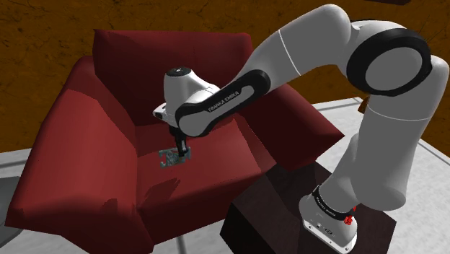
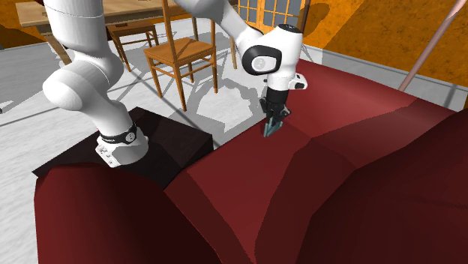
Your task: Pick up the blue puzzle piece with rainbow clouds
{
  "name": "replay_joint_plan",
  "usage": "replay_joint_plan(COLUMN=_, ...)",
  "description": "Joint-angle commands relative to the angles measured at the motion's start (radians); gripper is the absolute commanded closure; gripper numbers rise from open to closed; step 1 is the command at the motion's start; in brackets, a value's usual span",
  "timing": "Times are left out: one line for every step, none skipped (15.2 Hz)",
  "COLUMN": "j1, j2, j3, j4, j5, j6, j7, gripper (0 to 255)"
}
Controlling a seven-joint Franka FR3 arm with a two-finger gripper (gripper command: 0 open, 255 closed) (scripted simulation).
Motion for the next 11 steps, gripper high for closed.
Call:
replay_joint_plan(j1=-0.001, j2=-0.020, j3=0.002, j4=0.005, j5=0.004, j6=-0.024, j7=-0.002, gripper=255)
replay_joint_plan(j1=-0.002, j2=-0.028, j3=0.003, j4=0.008, j5=0.006, j6=-0.036, j7=-0.003, gripper=255)
replay_joint_plan(j1=-0.003, j2=-0.037, j3=0.004, j4=0.011, j5=0.008, j6=-0.047, j7=-0.003, gripper=255)
replay_joint_plan(j1=-0.003, j2=-0.045, j3=0.004, j4=0.014, j5=0.010, j6=-0.059, j7=-0.004, gripper=255)
replay_joint_plan(j1=-0.004, j2=-0.053, j3=0.005, j4=0.017, j5=0.011, j6=-0.070, j7=-0.005, gripper=255)
replay_joint_plan(j1=-0.005, j2=-0.061, j3=0.006, j4=0.021, j5=0.013, j6=-0.082, j7=-0.006, gripper=255)
replay_joint_plan(j1=-0.005, j2=-0.069, j3=0.006, j4=0.025, j5=0.015, j6=-0.093, j7=-0.007, gripper=255)
replay_joint_plan(j1=-0.006, j2=-0.077, j3=0.007, j4=0.029, j5=0.016, j6=-0.105, j7=-0.007, gripper=255)
replay_joint_plan(j1=-0.006, j2=-0.085, j3=0.008, j4=0.033, j5=0.018, j6=-0.117, j7=-0.008, gripper=255)
replay_joint_plan(j1=-0.006, j2=-0.086, j3=0.008, j4=0.033, j5=0.018, j6=-0.118, j7=-0.008, gripper=255)
replay_joint_plan(j1=-0.006, j2=-0.086, j3=0.008, j4=0.034, j5=0.018, j6=-0.118, j7=-0.008, gripper=255)
